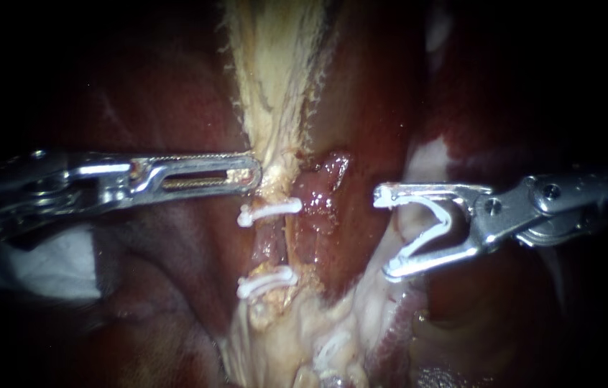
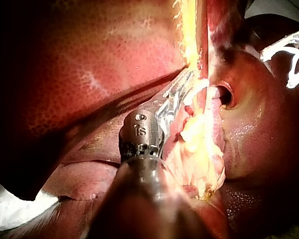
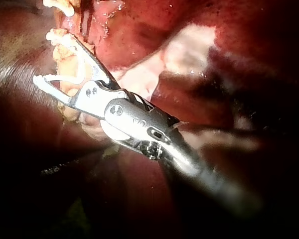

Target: Clipping first clip right tube

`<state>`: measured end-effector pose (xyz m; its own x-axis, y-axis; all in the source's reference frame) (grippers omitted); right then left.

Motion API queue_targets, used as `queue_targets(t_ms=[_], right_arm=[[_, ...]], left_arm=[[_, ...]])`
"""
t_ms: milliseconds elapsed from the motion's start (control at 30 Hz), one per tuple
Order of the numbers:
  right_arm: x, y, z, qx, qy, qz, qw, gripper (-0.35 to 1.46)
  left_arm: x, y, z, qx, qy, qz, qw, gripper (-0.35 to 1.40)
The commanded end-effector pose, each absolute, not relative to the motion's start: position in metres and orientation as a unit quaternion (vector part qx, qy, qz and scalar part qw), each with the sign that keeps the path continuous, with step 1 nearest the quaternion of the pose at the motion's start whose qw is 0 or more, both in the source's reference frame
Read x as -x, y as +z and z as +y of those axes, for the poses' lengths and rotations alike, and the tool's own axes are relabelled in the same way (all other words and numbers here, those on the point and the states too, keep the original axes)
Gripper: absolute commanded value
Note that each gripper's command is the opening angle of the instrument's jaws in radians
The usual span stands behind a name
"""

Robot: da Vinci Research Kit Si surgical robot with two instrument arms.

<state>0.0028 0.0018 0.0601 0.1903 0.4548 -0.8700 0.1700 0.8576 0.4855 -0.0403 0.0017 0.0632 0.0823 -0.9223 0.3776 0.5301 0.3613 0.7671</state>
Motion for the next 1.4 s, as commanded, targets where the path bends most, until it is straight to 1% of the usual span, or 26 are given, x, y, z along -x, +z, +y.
queue_targets(t_ms=[33,233,333,467,600,700,900,1100,1267,1400], right_arm=[[-0.0028,0.0601,0.0019,-0.248,0.098,0.629,0.730,0.60],[-0.0029,0.0602,0.0017,-0.249,0.096,0.629,0.730,0.60],[-0.0034,0.0609,0.0011,-0.261,0.101,0.624,0.730,0.60],[-0.0049,0.0634,-0.0006,-0.280,0.103,0.615,0.730,0.60],[-0.0074,0.0671,-0.0025,-0.300,0.109,0.605,0.729,0.59],[-0.0090,0.0695,-0.0032,-0.308,0.110,0.600,0.730,0.59],[-0.0114,0.0726,-0.0029,-0.316,0.112,0.598,0.728,0.59],[-0.0137,0.0748,-0.0028,-0.324,0.109,0.596,0.726,0.59],[-0.0155,0.0760,-0.0027,-0.331,0.103,0.597,0.724,0.59],[-0.0165,0.0765,-0.0026,-0.331,0.106,0.596,0.724,0.59]], left_arm=[[0.0403,0.0632,0.0017,-0.225,-0.519,-0.436,0.700,-0.35],[0.0397,0.0629,0.0016,-0.226,-0.518,-0.436,0.701,-0.35],[0.0389,0.0622,0.0014,-0.230,-0.519,-0.435,0.699,-0.35],[0.0379,0.0606,0.0010,-0.234,-0.517,-0.435,0.699,-0.35],[0.0375,0.0591,0.0008,-0.237,-0.517,-0.435,0.698,-0.35],[0.0372,0.0582,0.0008,-0.237,-0.519,-0.434,0.697,-0.35],[0.0365,0.0568,0.0012,-0.237,-0.521,-0.437,0.693,-0.35],[0.0364,0.0559,0.0010,-0.237,-0.522,-0.440,0.692,-0.35],[0.0364,0.0553,0.0007,-0.237,-0.522,-0.439,0.691,-0.35],[0.0364,0.0547,0.0006,-0.238,-0.522,-0.440,0.690,-0.35]])
